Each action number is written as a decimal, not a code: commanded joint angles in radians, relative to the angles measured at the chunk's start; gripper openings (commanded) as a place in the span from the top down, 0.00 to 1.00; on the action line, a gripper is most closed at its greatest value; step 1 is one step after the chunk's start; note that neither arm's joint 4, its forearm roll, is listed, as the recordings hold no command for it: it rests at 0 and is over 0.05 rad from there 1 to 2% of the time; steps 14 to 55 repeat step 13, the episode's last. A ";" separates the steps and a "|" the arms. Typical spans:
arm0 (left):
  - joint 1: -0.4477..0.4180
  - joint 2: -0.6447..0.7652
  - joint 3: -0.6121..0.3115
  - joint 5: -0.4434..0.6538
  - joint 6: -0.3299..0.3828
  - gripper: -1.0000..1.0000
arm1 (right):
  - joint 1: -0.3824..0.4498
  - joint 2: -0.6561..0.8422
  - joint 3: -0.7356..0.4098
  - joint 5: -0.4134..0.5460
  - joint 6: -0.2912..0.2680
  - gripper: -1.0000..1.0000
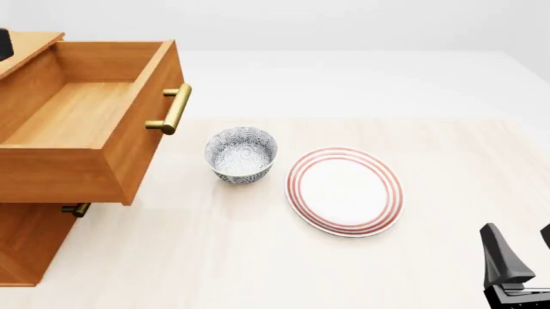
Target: Open the top drawer of the cabinet.
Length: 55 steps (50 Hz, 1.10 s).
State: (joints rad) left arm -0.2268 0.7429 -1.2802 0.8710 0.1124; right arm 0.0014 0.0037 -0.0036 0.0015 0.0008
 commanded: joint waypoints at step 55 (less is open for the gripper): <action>-0.023 -0.096 0.009 -0.021 0.047 0.00 | 0.000 0.000 0.000 -0.001 0.000 0.00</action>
